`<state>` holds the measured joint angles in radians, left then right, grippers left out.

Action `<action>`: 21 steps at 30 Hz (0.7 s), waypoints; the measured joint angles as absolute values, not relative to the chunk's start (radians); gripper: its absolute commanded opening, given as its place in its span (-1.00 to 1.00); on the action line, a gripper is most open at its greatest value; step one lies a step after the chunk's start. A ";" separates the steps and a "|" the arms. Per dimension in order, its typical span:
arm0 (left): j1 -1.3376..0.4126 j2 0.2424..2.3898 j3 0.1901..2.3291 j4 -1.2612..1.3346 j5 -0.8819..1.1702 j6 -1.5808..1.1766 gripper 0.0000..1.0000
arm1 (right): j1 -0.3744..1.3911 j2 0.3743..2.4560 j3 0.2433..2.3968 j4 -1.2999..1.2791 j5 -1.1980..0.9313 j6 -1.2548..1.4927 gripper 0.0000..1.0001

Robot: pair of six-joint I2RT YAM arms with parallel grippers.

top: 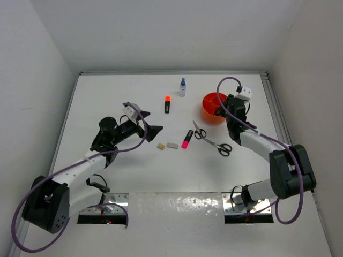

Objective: Sort the stationery into containers
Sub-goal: Place the pen in the storage box.

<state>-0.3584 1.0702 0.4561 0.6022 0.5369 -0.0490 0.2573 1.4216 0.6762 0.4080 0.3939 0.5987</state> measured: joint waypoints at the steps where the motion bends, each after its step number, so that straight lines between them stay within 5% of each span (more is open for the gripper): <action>1: -0.358 1.070 0.456 0.602 0.537 -0.049 0.99 | 0.258 1.422 0.676 0.411 0.394 0.598 -0.96; 12: -0.358 1.070 0.456 0.609 0.534 -0.043 0.99 | 0.267 1.423 0.676 0.410 0.395 0.578 -0.29; 21: -0.358 1.070 0.456 0.610 0.532 -0.034 0.99 | 0.278 1.423 0.676 0.398 0.402 0.554 -0.19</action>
<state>-0.3584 1.0702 0.4561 0.6102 0.5323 -0.0341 0.2783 1.4227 0.6762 0.3985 0.4023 0.5541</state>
